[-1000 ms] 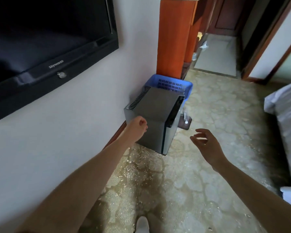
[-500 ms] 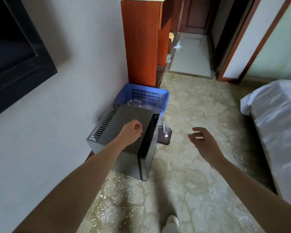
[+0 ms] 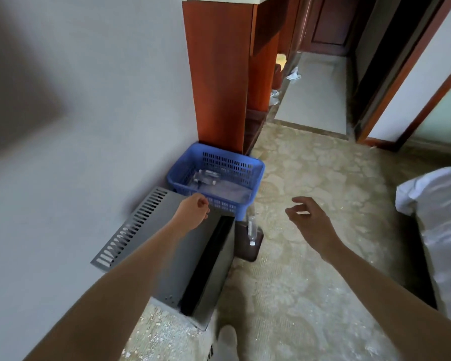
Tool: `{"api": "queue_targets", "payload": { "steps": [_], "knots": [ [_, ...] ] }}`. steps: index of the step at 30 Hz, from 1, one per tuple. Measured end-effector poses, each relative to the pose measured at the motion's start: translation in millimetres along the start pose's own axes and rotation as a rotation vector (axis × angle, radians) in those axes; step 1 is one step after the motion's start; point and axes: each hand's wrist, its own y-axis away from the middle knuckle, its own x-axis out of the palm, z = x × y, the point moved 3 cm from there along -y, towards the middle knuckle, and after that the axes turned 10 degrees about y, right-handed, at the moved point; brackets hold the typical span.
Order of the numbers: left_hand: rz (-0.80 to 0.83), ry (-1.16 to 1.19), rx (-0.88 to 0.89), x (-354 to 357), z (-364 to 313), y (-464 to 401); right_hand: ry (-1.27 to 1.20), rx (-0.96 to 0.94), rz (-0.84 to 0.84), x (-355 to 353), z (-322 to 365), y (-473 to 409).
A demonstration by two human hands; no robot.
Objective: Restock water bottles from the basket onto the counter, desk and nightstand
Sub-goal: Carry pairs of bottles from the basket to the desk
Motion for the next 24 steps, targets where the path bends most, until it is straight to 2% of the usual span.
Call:
{"api": "queue_targets", "payload": {
  "steps": [5,16,20,24],
  "knots": [
    [-0.043,-0.054,-0.014,4,-22,-98,0.049,-0.054,0.022,-7,14,-113],
    [-0.196,0.03,-0.151,-9,-73,-274,0.053,-0.147,0.145,-19,43,-331],
    [-0.255,0.024,-0.174,9,-98,-320,0.063,-0.177,0.197,-30,43,-402],
    [-0.381,0.111,-0.214,38,-130,-356,0.052,-0.245,0.269,-50,40,-479]
  ]
}}
